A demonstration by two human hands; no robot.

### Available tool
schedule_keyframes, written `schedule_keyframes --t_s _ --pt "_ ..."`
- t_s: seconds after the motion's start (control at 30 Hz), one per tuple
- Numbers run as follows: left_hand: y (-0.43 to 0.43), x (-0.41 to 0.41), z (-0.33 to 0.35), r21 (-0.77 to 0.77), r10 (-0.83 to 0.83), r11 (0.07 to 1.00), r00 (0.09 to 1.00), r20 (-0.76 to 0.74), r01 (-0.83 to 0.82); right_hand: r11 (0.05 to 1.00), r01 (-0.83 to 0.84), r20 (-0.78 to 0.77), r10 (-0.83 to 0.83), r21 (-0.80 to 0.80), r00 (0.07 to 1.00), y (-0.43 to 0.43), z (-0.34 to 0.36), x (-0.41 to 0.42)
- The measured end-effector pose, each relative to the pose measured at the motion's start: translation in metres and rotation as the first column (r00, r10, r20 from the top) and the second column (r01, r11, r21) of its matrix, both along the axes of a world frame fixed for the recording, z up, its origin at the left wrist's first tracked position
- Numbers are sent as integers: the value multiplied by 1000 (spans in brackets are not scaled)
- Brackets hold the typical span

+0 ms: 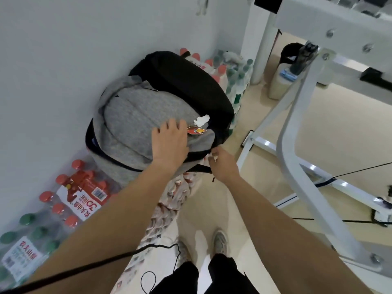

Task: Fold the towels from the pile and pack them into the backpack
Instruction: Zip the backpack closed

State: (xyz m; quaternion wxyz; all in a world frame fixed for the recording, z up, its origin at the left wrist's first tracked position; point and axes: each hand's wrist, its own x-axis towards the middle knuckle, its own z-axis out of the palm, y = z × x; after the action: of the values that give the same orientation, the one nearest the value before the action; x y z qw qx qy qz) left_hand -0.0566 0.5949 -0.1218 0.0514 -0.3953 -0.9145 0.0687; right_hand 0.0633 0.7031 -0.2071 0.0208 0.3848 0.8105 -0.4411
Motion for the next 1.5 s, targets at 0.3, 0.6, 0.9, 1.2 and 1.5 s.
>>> schedule_keyframes --t_s 0.3,0.6,0.9,1.2,1.5 --pt "-2 -13 -8 0 64 998 996 66 -64 992 123 -69 -122 10 990 -10 -12 -20" --pt "-4 -10 -9 2 25 1000 999 40 -25 982 174 -81 -180 -78 980 -2 5 -1" --pt "-3 11 -6 59 -107 992 994 -29 108 989 -62 85 51 137 995 -1 20 0" --pt "28 44 -43 42 -401 916 913 74 399 981 21 -181 -57 -193 982 22 14 19" --pt "32 49 -45 127 -297 952 938 181 277 965 65 -246 -130 -255 961 30 9 26"
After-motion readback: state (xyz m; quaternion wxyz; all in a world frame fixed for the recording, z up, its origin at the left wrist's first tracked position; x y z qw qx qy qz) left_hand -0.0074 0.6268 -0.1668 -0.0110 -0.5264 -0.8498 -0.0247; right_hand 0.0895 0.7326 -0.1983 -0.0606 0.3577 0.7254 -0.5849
